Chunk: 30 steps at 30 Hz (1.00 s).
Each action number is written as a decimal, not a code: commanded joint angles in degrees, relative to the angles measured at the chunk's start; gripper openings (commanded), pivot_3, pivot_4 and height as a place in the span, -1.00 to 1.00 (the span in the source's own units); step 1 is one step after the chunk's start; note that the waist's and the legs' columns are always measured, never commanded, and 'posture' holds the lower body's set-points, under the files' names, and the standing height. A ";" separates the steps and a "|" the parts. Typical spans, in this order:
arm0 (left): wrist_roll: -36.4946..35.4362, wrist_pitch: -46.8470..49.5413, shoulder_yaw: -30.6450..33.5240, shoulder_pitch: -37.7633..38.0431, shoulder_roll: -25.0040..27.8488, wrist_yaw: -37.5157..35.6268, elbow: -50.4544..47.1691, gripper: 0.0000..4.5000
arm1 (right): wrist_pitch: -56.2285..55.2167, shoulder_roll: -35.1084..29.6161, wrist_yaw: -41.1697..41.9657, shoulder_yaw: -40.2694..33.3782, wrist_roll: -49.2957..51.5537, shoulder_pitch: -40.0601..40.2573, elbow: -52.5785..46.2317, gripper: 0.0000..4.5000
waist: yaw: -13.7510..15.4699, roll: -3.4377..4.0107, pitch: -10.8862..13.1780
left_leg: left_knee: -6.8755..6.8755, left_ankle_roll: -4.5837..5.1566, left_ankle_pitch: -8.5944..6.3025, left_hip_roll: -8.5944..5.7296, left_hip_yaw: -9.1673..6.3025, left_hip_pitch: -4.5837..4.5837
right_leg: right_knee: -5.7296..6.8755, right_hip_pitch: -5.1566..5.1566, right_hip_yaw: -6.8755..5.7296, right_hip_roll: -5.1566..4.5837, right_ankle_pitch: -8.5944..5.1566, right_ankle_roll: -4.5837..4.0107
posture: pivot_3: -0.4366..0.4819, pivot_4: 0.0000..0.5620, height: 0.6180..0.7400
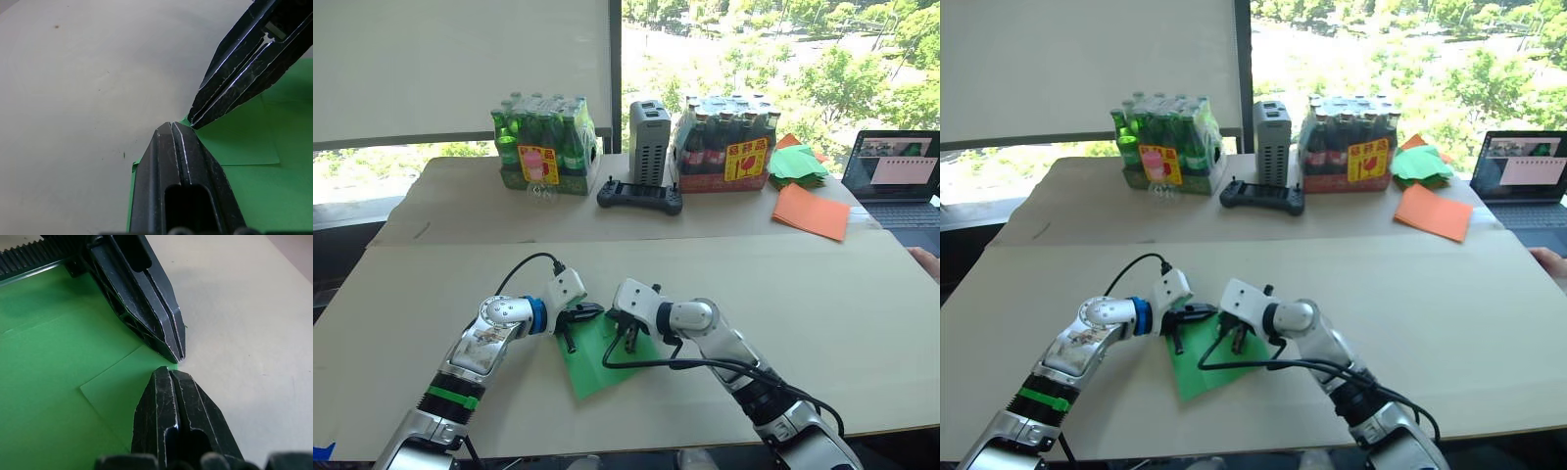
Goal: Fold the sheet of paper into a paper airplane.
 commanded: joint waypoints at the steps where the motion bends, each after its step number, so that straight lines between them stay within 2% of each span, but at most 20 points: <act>1: 0.92 0.33 -0.89 0.75 -0.01 -0.20 -0.61 -1.00 | 4.15 -1.36 0.81 1.33 -1.17 0.84 1.33 -1.00 | 0.03 0.00 -0.06 | 0.00 0.00 0.00 0.00 0.00 0.00 | 0.00 0.00 0.00 0.00 0.00 0.00 | -0.05 -0.47 -0.07; 30: 3.07 0.25 -3.17 -1.17 -0.03 -2.05 0.92 -1.00 | 12.42 -7.62 2.10 0.66 0.86 5.97 -6.68 -1.00 | 1.22 0.00 -0.85 | -0.13 0.07 -0.04 0.01 -0.04 0.37 | -0.44 0.56 -0.13 -0.01 0.00 0.00 | -0.05 -0.47 -0.07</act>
